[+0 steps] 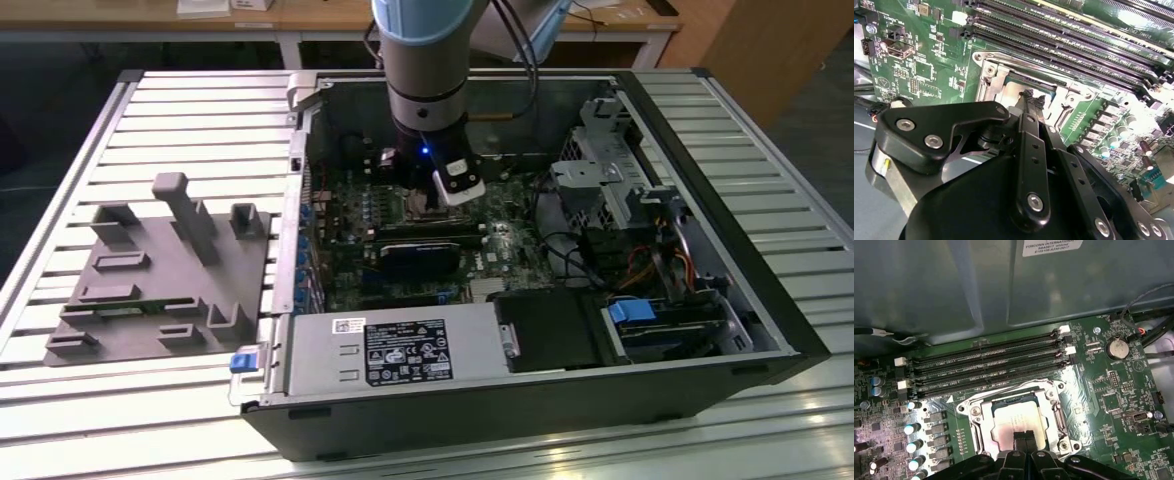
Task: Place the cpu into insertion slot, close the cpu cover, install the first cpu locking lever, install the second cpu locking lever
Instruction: 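Install the second cpu locking lever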
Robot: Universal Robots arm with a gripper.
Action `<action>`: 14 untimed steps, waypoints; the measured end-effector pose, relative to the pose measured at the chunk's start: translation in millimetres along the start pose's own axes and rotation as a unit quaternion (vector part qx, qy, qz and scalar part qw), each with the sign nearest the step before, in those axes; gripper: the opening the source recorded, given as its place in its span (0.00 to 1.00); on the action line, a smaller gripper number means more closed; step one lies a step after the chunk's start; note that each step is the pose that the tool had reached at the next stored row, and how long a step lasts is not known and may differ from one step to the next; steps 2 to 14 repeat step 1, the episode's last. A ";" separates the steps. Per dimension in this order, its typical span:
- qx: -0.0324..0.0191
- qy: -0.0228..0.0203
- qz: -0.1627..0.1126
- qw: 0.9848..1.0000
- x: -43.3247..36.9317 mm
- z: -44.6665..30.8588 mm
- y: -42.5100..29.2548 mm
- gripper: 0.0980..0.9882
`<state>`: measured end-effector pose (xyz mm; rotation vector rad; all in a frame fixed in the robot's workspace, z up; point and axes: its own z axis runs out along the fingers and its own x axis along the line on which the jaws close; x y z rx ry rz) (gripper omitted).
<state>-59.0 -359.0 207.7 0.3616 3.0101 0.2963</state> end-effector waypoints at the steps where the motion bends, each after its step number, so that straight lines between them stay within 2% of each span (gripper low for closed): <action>1: 0.000 0.000 0.000 1.000 0.0 0.0 0.0 0.00; 14: 0.000 0.000 0.000 1.000 0.0 0.0 0.0 0.00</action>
